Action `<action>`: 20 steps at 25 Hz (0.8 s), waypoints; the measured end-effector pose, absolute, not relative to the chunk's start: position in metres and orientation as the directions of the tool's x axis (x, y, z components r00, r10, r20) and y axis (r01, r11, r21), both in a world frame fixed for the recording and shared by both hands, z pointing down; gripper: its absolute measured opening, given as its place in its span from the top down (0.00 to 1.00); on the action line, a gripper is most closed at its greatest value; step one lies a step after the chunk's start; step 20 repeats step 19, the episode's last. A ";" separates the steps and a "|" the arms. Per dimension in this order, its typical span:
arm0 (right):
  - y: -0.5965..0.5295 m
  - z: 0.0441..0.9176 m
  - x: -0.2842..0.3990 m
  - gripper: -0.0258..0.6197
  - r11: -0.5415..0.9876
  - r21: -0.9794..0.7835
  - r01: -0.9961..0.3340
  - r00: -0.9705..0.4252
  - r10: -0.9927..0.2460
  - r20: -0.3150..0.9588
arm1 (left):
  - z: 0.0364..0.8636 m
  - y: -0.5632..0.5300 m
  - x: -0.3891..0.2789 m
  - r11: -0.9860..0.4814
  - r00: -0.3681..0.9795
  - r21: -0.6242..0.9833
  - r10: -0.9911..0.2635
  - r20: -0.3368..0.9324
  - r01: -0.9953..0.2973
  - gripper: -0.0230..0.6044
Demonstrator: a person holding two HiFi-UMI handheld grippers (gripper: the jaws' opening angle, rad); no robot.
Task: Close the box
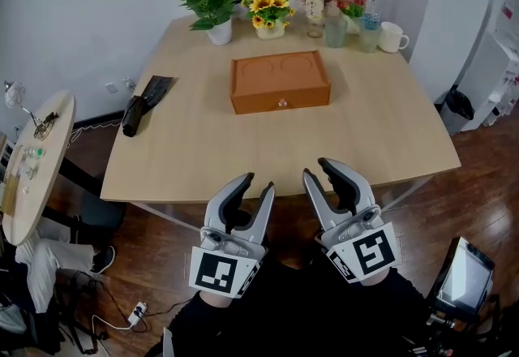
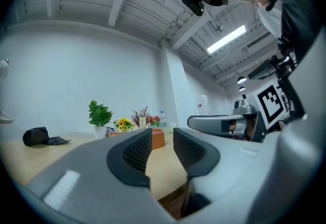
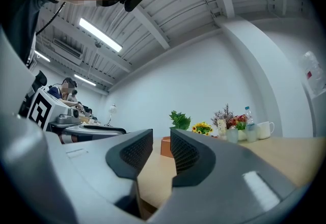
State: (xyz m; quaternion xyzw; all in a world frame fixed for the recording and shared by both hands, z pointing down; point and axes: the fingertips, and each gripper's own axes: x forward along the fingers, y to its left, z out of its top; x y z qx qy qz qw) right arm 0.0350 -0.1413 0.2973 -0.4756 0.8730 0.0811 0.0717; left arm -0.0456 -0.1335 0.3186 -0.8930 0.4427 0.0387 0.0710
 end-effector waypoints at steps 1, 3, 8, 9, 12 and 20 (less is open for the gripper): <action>-0.142 0.296 0.036 0.79 0.532 0.076 -0.843 -0.536 -0.819 -0.205 | 0.317 -0.134 -0.044 -0.598 0.605 -0.094 -0.784 -0.136 -0.796 0.78; -0.143 0.295 0.038 0.79 0.530 0.078 -0.844 -0.534 -0.820 -0.208 | 0.316 -0.135 -0.043 -0.598 0.605 -0.093 -0.784 -0.141 -0.796 0.78; -0.142 0.303 0.035 0.79 0.532 0.070 -0.844 -0.534 -0.823 -0.193 | 0.327 -0.134 -0.044 -0.605 0.611 -0.091 -0.782 -0.120 -0.791 0.78; -0.142 0.303 0.035 0.79 0.531 0.069 -0.844 -0.534 -0.823 -0.192 | 0.326 -0.133 -0.044 -0.604 0.610 -0.086 -0.783 -0.123 -0.792 0.78; -0.143 0.302 0.035 0.79 0.532 0.073 -0.844 -0.535 -0.823 -0.190 | 0.320 -0.133 -0.042 -0.602 0.606 -0.077 -0.784 -0.135 -0.795 0.78; -0.143 0.305 0.035 0.80 0.525 0.072 -0.848 -0.529 -0.829 -0.181 | 0.323 -0.134 -0.043 -0.605 0.608 -0.071 -0.782 -0.136 -0.793 0.78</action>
